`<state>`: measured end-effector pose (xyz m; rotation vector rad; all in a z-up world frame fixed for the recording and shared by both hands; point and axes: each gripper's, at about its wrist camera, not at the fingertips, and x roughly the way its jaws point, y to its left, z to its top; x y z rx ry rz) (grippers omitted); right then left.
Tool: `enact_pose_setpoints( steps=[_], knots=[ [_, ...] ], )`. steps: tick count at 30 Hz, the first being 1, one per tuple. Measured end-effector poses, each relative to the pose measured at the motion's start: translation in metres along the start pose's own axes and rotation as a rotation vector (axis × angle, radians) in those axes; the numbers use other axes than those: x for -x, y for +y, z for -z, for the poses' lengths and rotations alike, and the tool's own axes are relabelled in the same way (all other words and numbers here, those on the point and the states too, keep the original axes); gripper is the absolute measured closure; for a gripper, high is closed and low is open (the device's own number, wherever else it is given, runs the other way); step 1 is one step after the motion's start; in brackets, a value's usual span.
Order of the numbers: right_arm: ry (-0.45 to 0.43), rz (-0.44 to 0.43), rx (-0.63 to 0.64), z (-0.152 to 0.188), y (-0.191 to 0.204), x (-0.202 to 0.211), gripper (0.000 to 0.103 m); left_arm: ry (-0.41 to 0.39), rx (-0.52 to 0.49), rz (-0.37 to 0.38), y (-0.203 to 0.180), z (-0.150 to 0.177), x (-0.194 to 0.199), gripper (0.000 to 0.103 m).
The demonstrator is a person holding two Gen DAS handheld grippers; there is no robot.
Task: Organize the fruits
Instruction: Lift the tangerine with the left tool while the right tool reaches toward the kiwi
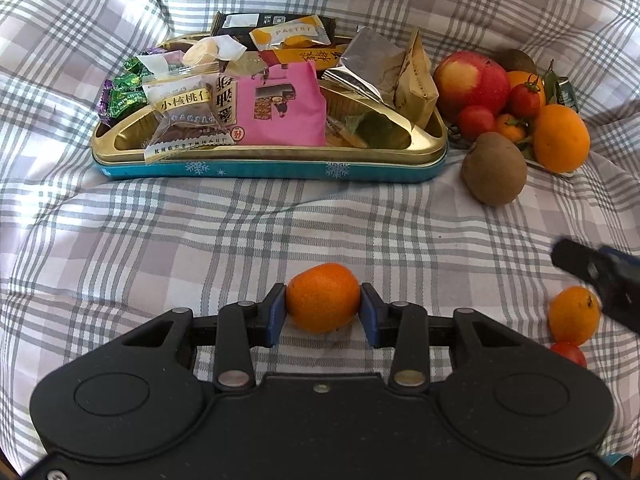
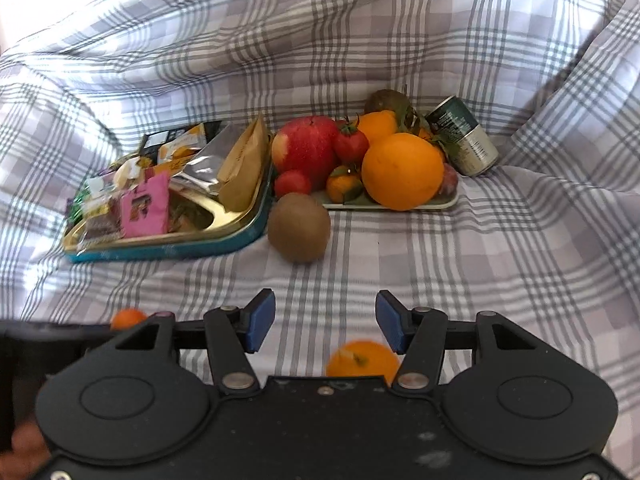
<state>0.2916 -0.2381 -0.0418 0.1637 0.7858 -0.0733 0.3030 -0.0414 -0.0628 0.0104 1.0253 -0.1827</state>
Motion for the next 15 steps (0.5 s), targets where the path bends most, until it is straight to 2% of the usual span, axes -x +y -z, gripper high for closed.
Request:
enact_pose_setpoints(
  steps=[8, 15],
  knots=[
    [-0.035, -0.008, 0.022, -0.018, 0.016, -0.036, 0.041, -0.01, 0.003, 0.01, 0.003, 0.0, -0.001, 0.053],
    [-0.033, 0.005, 0.017, -0.03, 0.028, -0.066, 0.039, -0.012, 0.009, 0.022, 0.005, 0.0, -0.001, 0.053]
  ],
)
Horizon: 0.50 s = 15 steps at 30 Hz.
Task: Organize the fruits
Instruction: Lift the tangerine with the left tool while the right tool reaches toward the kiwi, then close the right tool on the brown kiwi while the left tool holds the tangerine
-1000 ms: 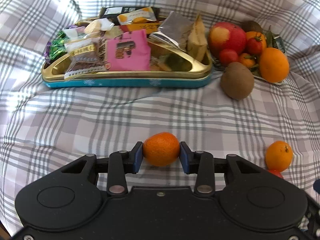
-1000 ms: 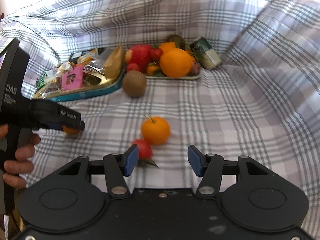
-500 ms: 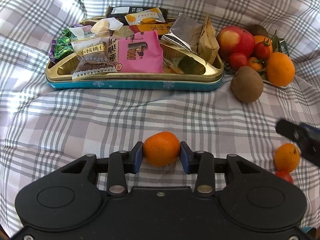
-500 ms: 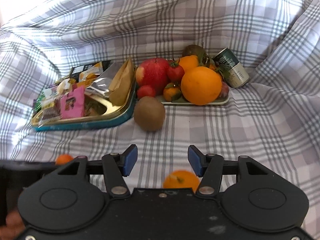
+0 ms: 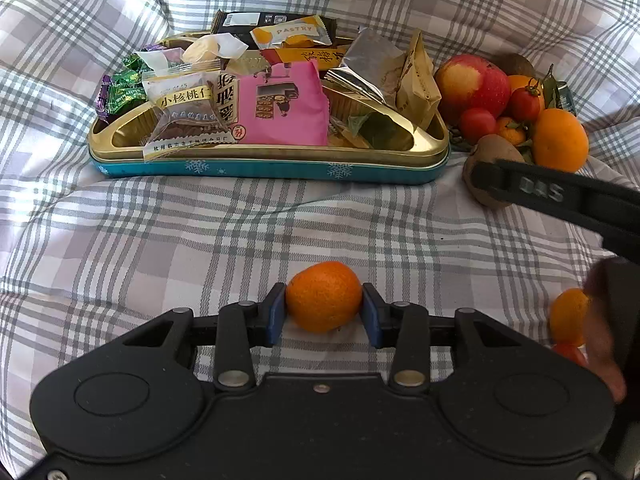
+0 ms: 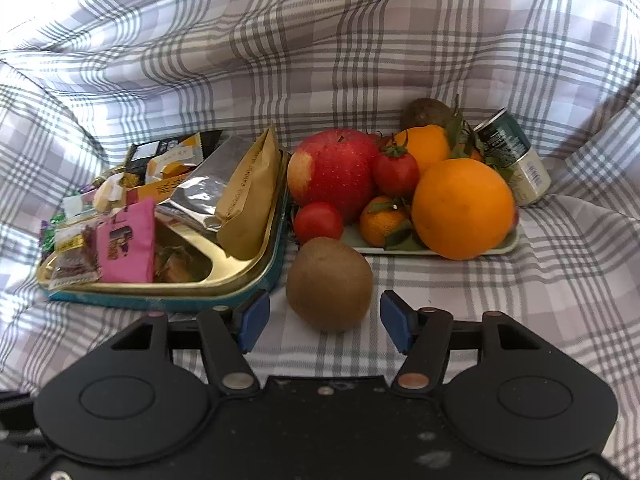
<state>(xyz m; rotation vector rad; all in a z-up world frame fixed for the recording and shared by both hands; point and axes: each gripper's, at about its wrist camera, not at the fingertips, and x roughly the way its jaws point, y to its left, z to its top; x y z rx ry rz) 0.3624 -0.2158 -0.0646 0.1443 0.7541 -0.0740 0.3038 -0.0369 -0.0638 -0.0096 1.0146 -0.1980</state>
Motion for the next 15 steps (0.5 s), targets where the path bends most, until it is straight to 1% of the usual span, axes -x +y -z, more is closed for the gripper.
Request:
enact_pose_setpoints(
  steps=[8, 15],
  knots=[
    [0.012, 0.042, -0.05, -0.008, 0.003, -0.03, 0.039, -0.007, -0.004, -0.004, -0.001, 0.0, 0.0, 0.053],
    [0.003, 0.082, -0.088, -0.008, 0.004, -0.046, 0.039, -0.019, -0.018, -0.016, -0.003, 0.002, 0.0, 0.053]
  ],
)
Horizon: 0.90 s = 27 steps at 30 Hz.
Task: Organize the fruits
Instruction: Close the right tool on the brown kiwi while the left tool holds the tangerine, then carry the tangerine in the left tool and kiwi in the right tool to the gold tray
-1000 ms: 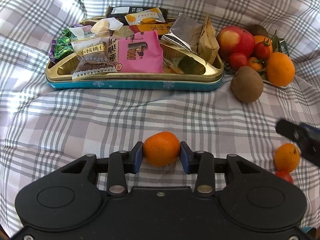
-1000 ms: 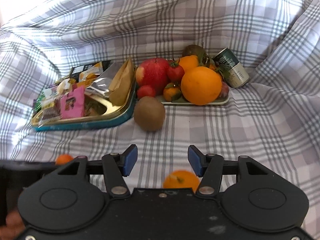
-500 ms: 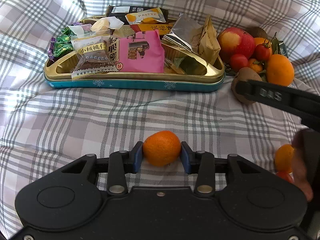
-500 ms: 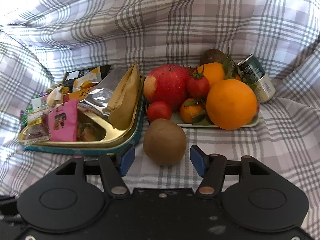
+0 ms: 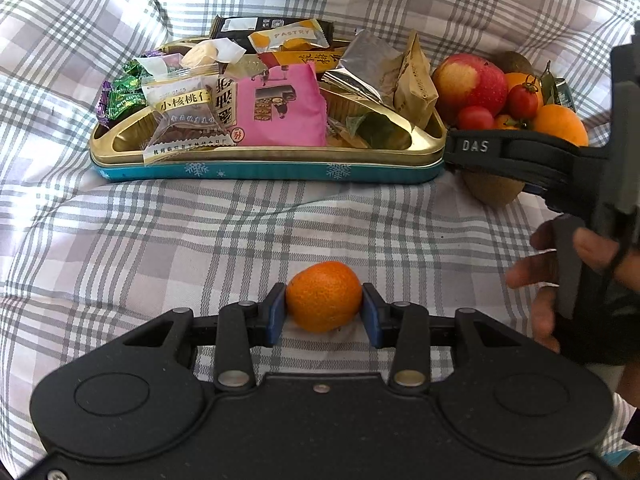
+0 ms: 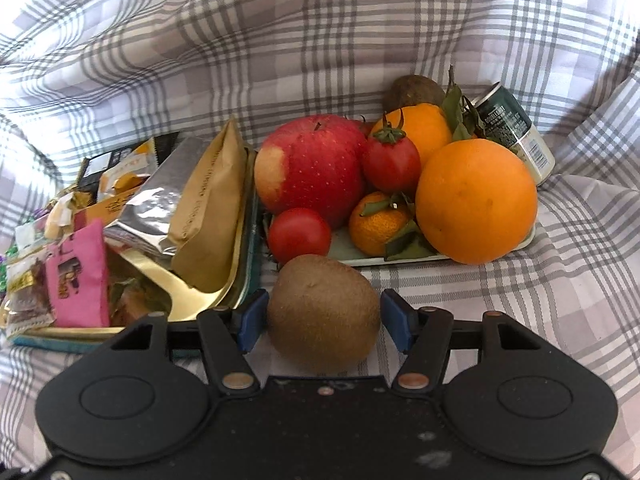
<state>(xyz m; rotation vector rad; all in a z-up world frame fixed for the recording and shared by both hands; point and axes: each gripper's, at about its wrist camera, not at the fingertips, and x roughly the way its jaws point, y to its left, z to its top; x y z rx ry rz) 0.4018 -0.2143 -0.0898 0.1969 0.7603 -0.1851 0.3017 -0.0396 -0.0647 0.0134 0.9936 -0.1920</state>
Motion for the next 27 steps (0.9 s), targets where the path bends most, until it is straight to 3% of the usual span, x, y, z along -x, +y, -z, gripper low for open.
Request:
enact_pose_setpoints(
  steps=[8, 11, 27],
  knots=[
    [-0.029, 0.029, 0.028, 0.002, 0.006, -0.004, 0.04, -0.004, 0.001, 0.003, 0.001, 0.0, 0.0, 0.053],
    [-0.027, 0.015, 0.016, 0.002, 0.004, -0.002, 0.045, -0.006, 0.0, 0.007, 0.001, 0.0, 0.001, 0.053],
    [0.026, -0.047, 0.027, 0.015, -0.014, 0.038, 0.046, -0.004, 0.031, 0.04, 0.008, -0.004, 0.003, 0.053]
  ],
)
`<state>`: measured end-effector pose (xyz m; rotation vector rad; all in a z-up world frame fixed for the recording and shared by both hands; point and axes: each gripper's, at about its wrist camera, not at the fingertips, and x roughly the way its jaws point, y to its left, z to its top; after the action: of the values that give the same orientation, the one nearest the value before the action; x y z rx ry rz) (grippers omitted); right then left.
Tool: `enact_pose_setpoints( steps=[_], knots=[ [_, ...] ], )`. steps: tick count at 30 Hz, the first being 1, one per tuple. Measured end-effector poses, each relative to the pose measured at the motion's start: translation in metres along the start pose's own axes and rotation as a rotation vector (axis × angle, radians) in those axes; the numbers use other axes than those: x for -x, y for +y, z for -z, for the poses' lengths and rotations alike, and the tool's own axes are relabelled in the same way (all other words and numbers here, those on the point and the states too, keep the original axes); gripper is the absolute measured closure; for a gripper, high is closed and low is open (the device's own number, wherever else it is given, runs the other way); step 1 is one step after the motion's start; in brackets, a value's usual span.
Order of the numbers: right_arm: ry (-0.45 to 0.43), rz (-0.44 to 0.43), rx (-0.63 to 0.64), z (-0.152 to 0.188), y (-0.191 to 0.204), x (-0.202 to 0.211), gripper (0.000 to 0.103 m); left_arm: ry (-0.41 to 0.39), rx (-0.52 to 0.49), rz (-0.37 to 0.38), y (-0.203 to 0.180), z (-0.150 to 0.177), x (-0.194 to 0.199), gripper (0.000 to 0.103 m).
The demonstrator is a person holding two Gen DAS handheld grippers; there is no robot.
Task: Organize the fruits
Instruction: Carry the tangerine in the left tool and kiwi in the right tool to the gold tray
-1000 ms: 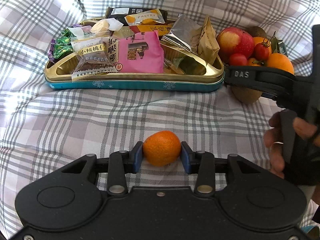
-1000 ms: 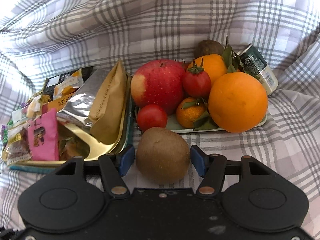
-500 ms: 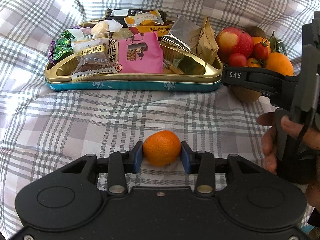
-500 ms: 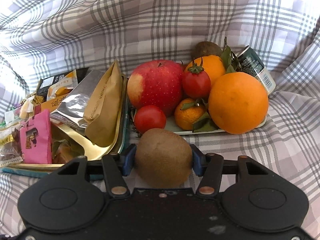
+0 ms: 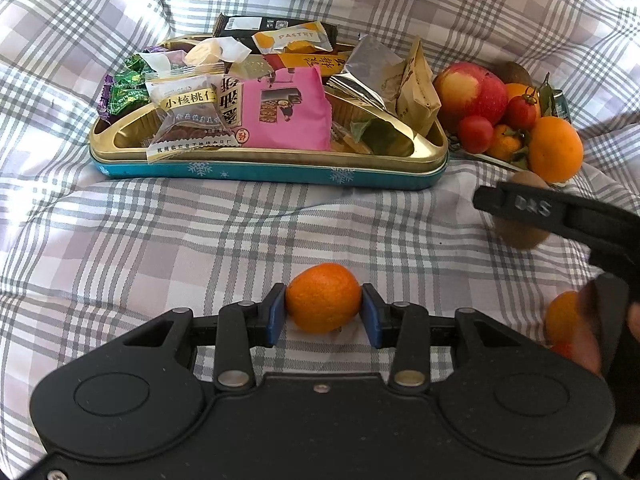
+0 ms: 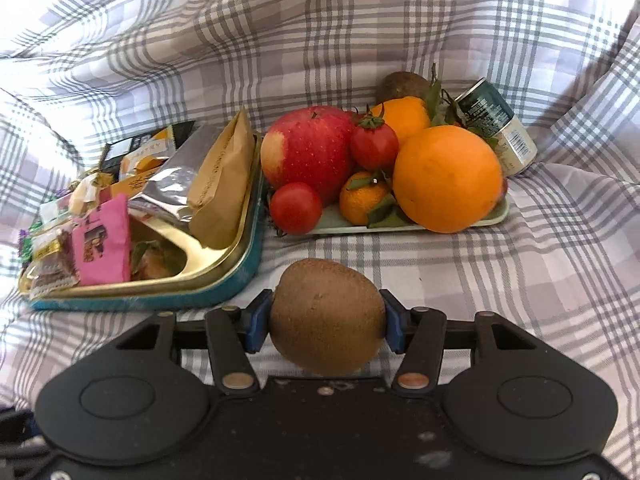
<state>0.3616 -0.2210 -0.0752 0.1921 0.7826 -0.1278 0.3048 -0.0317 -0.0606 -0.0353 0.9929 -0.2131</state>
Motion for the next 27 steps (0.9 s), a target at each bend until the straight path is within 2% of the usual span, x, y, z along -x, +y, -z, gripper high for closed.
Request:
enact_pose_setpoints(
  steps=[18, 27],
  knots=[
    [-0.04, -0.075, 0.023, 0.018, -0.014, 0.063, 0.046, -0.022, -0.025, -0.019, -0.007, -0.003, -0.006, 0.056],
    [-0.073, -0.078, 0.024, 0.029, -0.022, 0.101, 0.046, -0.074, -0.054, -0.012, -0.012, 0.001, 0.028, 0.056]
  ],
)
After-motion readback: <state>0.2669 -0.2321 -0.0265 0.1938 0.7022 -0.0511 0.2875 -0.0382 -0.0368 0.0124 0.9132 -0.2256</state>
